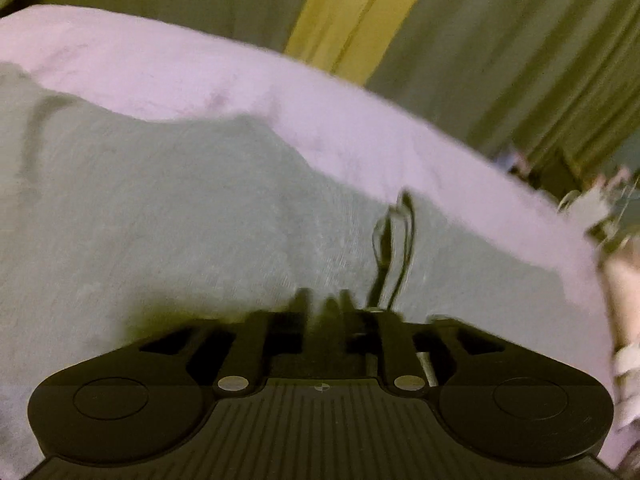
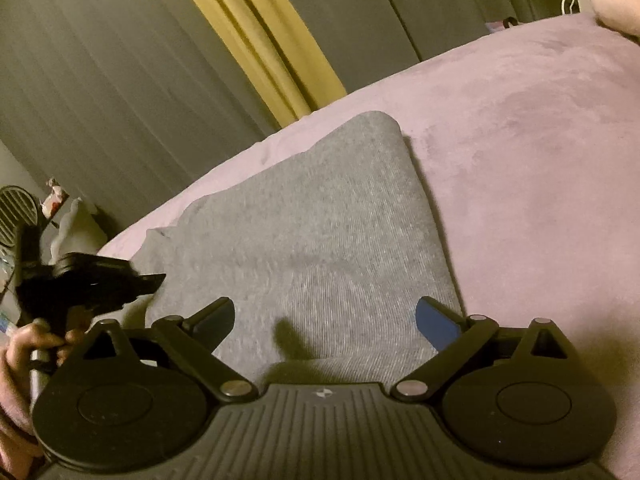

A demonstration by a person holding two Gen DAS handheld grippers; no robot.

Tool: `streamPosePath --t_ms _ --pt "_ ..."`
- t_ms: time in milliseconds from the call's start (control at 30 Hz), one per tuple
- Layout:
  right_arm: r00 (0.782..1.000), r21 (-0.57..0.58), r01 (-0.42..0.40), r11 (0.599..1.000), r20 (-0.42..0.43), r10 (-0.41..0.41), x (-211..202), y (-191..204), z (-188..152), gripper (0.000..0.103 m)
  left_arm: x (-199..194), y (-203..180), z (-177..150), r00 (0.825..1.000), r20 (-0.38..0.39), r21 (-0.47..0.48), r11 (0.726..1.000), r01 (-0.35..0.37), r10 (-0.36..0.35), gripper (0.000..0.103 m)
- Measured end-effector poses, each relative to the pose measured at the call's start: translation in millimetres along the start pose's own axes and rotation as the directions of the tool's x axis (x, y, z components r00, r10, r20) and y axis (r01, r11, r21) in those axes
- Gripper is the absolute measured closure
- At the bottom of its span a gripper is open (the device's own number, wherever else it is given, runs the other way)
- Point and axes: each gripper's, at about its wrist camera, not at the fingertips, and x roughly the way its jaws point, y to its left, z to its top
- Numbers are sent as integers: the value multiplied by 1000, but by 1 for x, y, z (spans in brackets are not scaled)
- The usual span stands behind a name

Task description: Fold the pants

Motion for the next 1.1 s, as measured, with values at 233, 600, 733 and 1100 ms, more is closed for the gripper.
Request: streamPosePath --t_ms 233,600,733,1100 --pt "999 -50 33 998 -5 -34 4 10 -3 5 -97 77 3 959 233 -112 984 -141 164 6" --pt "996 -117 93 989 -7 -94 10 23 -8 5 -118 234 -12 944 254 -499 864 -60 212 6" --pt "992 -148 121 982 -4 -122 12 29 -10 5 -92 250 -12 954 251 -527 850 -7 163 6" --pt "993 -137 116 984 3 -117 13 26 -9 5 -77 261 5 941 332 -444 890 102 58 36"
